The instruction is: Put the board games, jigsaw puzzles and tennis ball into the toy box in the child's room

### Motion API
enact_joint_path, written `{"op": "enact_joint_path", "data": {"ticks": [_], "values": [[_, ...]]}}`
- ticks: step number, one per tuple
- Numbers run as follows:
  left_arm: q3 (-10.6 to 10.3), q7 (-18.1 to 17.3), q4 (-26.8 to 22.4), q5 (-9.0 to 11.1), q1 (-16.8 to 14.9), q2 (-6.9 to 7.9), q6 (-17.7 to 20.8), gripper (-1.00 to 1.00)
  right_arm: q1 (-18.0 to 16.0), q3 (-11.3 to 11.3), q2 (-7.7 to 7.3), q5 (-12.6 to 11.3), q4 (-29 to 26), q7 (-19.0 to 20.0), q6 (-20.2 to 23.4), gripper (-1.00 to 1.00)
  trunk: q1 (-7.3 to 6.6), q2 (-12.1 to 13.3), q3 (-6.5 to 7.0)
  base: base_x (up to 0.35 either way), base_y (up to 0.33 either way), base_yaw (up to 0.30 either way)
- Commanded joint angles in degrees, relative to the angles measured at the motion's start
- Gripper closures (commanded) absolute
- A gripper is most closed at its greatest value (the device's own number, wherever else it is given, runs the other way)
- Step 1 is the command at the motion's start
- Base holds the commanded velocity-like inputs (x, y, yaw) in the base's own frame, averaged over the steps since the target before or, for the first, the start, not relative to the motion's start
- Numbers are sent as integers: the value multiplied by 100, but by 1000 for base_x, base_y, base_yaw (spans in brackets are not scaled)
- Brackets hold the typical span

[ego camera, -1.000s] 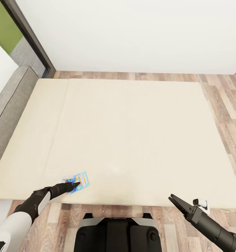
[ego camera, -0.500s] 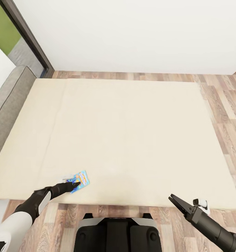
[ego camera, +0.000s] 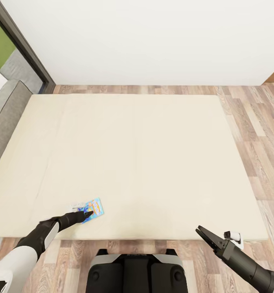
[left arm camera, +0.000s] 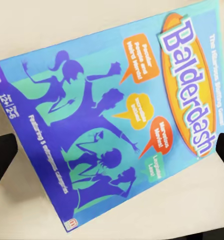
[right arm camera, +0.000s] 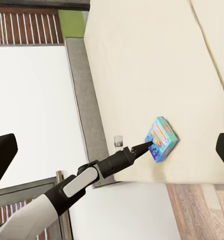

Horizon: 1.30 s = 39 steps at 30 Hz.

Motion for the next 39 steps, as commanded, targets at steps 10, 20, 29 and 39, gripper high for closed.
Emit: {"op": "enact_joint_path", "data": {"ticks": [10,20,29,39], "values": [[24,-38,-65,41,-1,-3,73,-100,1,-2,-2,-22,-1,0,29,-100,4,-9,-4,0,-131,-5],[24,-37,-79,44,-1,-8,83,-100,1,-2,-2,-18,-2,0,29,-100,4,-9,-4,0,-162,0],[24,-44,-81,44,-1,-8,81,-100,1,-2,-6,-23,-1,0,29,-100,4,-9,17,0,-148,-67],[18,-46,-122,43,-1,4,86,-100,1,-2,-5,-20,-1,0,29,-100,4,-9,32,0,-135,-38]]}}
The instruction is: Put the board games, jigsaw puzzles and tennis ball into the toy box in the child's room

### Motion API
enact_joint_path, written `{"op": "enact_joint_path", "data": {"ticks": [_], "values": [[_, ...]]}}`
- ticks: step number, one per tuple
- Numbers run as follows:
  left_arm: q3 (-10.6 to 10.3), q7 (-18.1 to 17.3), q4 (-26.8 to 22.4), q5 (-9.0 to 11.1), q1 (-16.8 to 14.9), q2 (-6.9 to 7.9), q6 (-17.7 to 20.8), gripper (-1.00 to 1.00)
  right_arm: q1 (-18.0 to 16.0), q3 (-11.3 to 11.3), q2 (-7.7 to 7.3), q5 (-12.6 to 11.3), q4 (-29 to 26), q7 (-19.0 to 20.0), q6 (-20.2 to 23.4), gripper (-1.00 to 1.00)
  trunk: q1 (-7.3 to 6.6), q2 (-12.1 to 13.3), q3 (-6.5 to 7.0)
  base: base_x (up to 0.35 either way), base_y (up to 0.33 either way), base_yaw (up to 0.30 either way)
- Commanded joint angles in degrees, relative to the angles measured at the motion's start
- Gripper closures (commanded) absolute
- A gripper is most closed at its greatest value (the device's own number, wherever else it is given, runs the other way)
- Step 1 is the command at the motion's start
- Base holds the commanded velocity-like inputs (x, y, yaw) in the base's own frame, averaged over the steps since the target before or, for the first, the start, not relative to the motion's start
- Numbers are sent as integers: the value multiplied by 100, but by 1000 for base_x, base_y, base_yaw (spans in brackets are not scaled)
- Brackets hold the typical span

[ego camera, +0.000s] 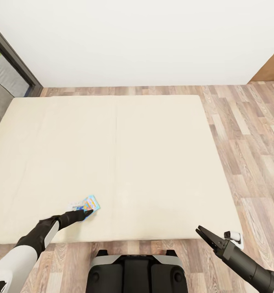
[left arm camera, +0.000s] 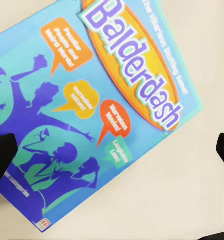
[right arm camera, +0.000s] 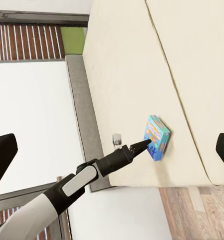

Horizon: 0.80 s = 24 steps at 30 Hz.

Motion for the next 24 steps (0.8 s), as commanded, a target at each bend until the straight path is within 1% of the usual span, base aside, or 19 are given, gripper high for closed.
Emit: {"op": "enact_joint_path", "data": {"ticks": [1,18,24], "values": [[20,-23,-6,46,-1,1,53,-100,1,-2,0,-20,-3,-1,29,-100,3,-8,-5,0,-29,-3],[19,-24,-14,46,-1,5,53,-100,1,-2,-10,-17,-3,-1,29,-100,3,-8,17,0,-3,0],[18,-24,-14,46,-1,18,56,-100,1,-2,-7,-18,-3,-1,29,-100,3,-8,18,0,152,0]]}}
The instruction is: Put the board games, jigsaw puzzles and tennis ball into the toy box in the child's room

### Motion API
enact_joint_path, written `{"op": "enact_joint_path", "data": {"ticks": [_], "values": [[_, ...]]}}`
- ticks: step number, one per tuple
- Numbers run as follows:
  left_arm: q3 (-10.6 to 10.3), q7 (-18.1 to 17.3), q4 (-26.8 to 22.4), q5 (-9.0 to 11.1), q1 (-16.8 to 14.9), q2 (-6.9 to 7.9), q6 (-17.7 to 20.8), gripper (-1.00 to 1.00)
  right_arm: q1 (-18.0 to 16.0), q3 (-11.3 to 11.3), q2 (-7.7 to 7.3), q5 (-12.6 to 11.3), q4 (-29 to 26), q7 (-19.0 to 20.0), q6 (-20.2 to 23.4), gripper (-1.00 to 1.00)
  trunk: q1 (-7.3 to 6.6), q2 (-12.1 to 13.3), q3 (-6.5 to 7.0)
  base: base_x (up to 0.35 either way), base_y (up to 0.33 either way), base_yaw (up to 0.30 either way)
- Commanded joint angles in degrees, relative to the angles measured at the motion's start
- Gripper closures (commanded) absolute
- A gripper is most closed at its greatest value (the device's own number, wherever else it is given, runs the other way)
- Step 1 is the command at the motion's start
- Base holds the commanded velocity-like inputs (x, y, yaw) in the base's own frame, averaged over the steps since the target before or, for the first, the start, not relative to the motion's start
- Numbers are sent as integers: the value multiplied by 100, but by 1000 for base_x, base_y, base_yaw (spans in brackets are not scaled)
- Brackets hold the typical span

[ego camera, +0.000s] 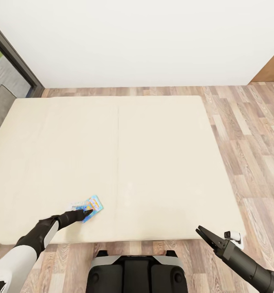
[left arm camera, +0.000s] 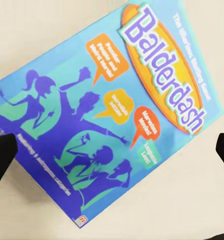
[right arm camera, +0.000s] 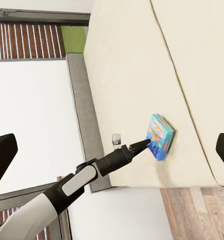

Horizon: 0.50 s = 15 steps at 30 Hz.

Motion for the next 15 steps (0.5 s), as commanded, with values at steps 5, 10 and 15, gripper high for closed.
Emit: {"op": "enact_joint_path", "data": {"ticks": [5,10,15], "values": [[17,-22,-2,49,-1,8,51,-100,2,-3,0,-21,-6,-2,30,-100,3,-9,-6,0,202,0],[17,-22,-2,49,-1,10,47,-100,2,-3,6,-18,-6,-8,30,-100,3,-9,-6,0,59,0],[17,-22,-2,49,-1,13,47,-100,2,-3,8,-19,-1,-21,30,-100,3,-9,-6,0,30,0]]}}
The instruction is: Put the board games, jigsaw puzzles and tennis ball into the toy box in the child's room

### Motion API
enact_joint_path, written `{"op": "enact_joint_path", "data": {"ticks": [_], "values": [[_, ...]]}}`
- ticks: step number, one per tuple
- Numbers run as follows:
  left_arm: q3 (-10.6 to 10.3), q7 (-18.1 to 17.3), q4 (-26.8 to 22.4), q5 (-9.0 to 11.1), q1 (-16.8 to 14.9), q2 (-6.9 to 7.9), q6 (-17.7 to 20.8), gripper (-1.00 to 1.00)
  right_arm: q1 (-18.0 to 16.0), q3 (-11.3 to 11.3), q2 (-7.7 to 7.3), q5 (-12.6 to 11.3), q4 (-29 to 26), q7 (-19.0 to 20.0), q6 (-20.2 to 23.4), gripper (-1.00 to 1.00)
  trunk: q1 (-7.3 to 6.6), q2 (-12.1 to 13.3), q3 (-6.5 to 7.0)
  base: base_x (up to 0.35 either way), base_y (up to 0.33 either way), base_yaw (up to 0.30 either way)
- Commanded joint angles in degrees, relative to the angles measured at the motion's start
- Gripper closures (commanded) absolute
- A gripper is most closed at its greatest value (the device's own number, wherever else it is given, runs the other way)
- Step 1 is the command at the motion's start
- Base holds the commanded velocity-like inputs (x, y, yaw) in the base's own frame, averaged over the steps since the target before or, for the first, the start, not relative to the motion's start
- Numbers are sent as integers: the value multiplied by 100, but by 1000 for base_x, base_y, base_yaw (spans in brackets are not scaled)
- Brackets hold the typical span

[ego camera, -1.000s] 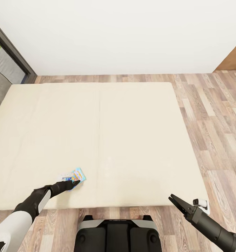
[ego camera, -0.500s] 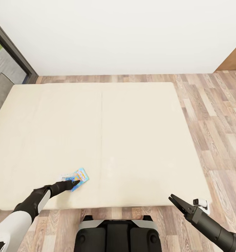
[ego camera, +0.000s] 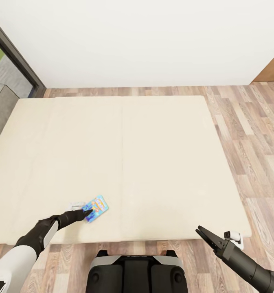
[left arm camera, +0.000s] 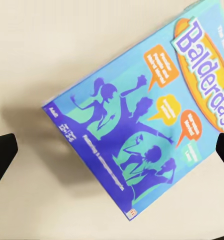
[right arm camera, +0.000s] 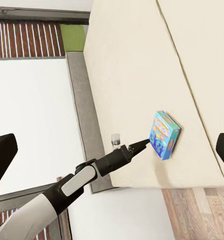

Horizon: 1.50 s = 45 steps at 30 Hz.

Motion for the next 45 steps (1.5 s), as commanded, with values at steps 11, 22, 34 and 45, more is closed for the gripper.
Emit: {"op": "enact_joint_path", "data": {"ticks": [11,22,34,45], "values": [[22,-19,-3,47,-1,-2,61,-100,1,-3,-1,-17,-1,-12,30,-100,3,-9,-6,0,86,0],[28,2,-3,47,-10,-28,79,-100,1,-33,-1,-17,-8,1,30,-100,3,-9,-6,0,5,0],[28,45,-3,38,-84,-43,343,-100,1,-58,-46,-25,-18,136,42,-100,3,-9,-59,0,0,0],[28,48,-3,38,-89,-47,380,-100,-4,-162,-68,-26,-18,926,39,-100,3,-9,-152,0,0,0]]}}
